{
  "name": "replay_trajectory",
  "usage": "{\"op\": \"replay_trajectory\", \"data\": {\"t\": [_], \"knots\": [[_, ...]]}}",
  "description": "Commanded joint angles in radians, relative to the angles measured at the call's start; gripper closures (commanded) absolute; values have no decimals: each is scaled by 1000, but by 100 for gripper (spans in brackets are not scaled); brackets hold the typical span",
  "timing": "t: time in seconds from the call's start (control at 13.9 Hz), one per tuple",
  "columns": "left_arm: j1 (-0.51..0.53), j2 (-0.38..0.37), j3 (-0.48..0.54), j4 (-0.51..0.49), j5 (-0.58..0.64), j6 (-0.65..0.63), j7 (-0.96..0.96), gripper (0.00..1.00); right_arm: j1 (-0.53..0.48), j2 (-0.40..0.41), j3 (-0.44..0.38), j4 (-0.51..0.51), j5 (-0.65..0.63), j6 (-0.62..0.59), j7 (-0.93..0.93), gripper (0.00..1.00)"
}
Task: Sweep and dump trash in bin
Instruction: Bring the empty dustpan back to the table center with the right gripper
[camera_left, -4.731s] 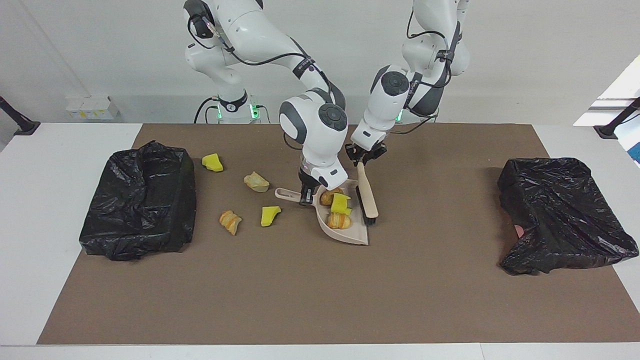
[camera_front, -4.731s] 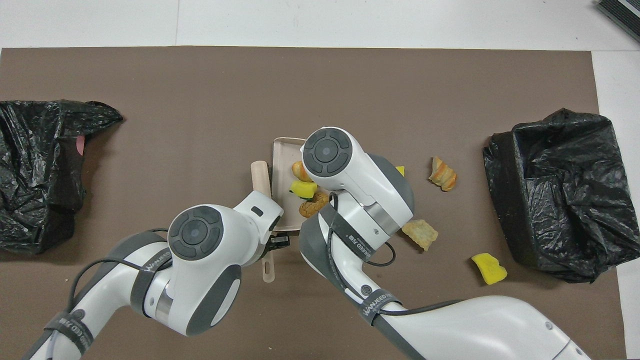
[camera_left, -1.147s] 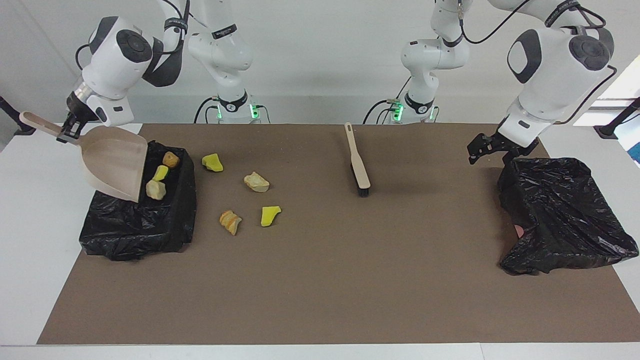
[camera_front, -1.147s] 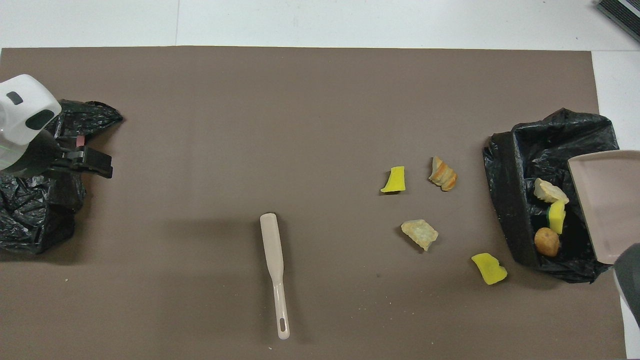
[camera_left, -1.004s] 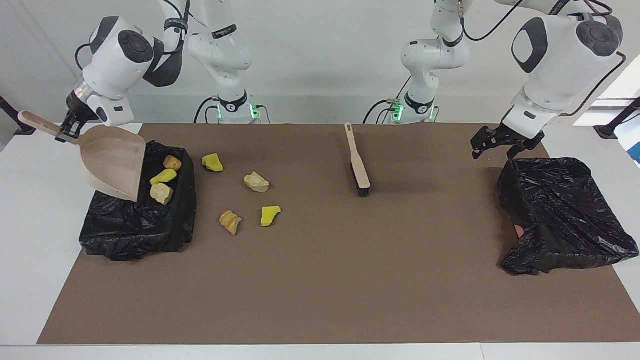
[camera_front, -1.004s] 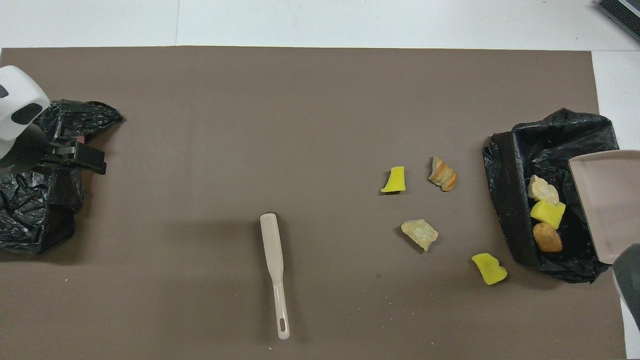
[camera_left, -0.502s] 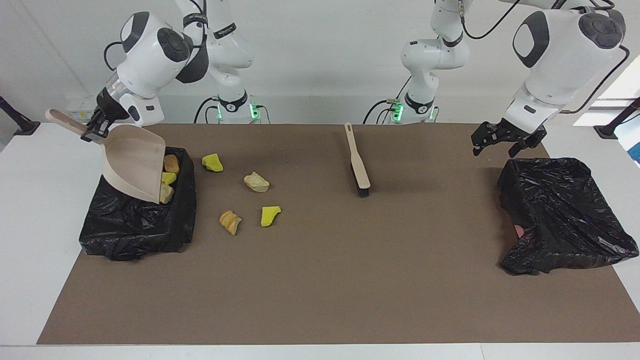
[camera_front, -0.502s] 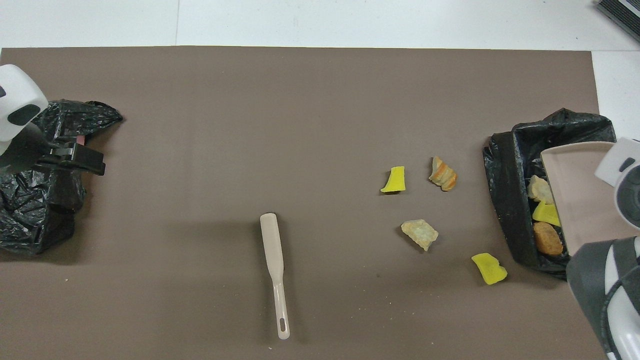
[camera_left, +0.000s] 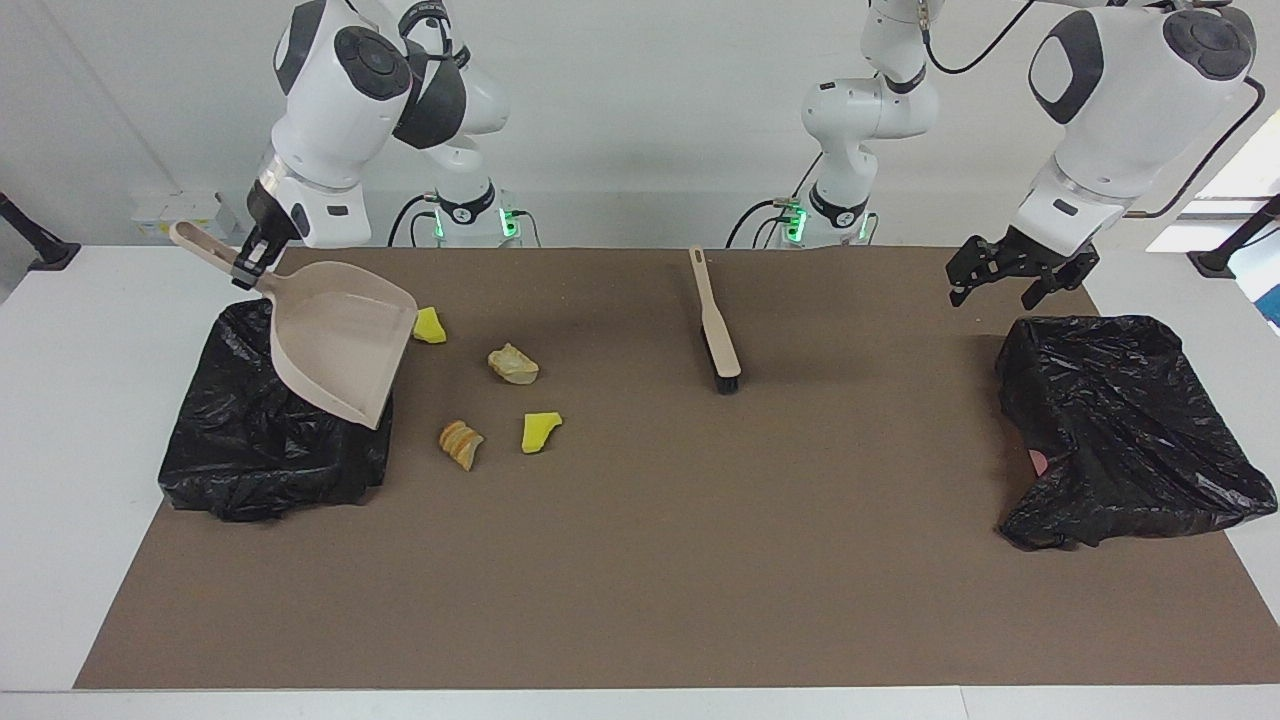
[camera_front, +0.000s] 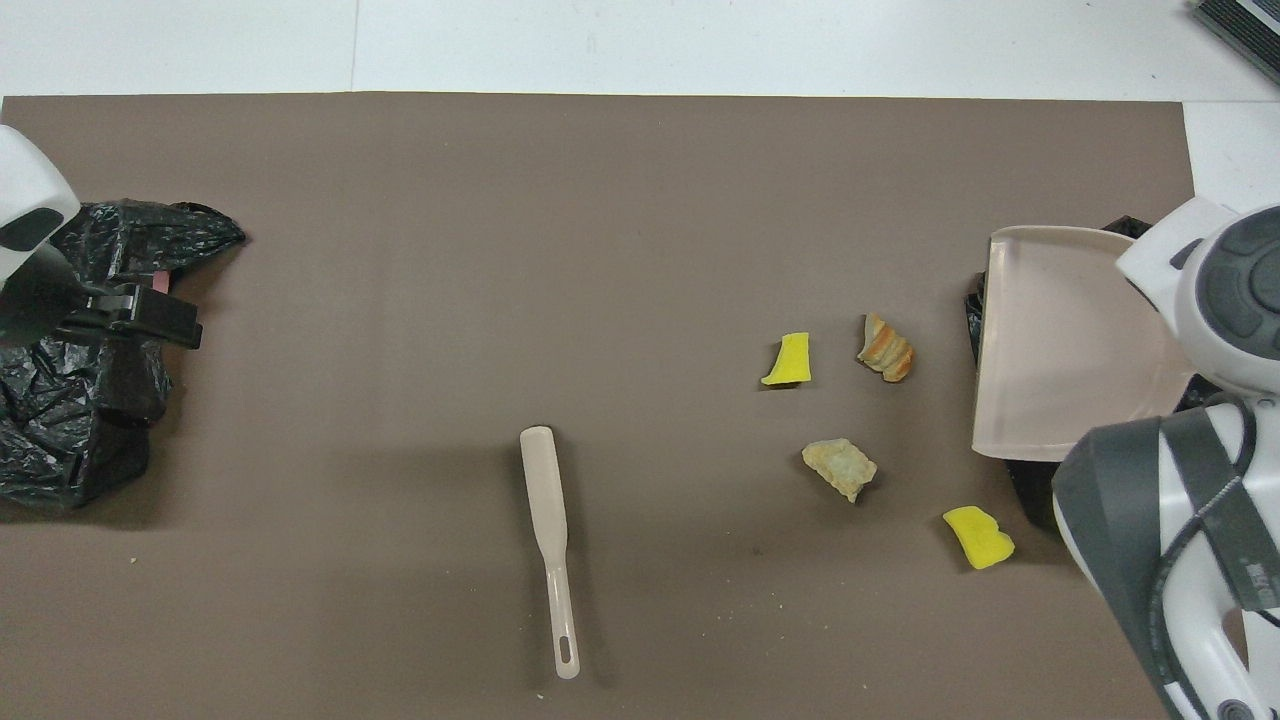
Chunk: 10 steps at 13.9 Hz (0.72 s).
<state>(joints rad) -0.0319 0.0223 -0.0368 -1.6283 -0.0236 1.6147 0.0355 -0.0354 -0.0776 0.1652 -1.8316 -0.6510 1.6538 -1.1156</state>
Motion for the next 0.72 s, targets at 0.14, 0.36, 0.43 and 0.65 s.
{"op": "replay_trajectory", "data": {"t": [0.14, 0.36, 0.43, 0.65], "knots": [[7, -7, -3, 4, 16, -4, 9, 0, -1, 15, 2, 29, 276, -26, 429, 100], [6, -7, -3, 4, 16, -4, 9, 0, 12, 28, 13, 34, 463, -19, 760, 100], [6, -7, -3, 4, 16, -4, 9, 0, 55, 59, 22, 57, 485, -14, 837, 100], [6, -7, -3, 4, 16, -4, 9, 0, 184, 203, 24, 237, 498, -42, 1126, 100]]}}
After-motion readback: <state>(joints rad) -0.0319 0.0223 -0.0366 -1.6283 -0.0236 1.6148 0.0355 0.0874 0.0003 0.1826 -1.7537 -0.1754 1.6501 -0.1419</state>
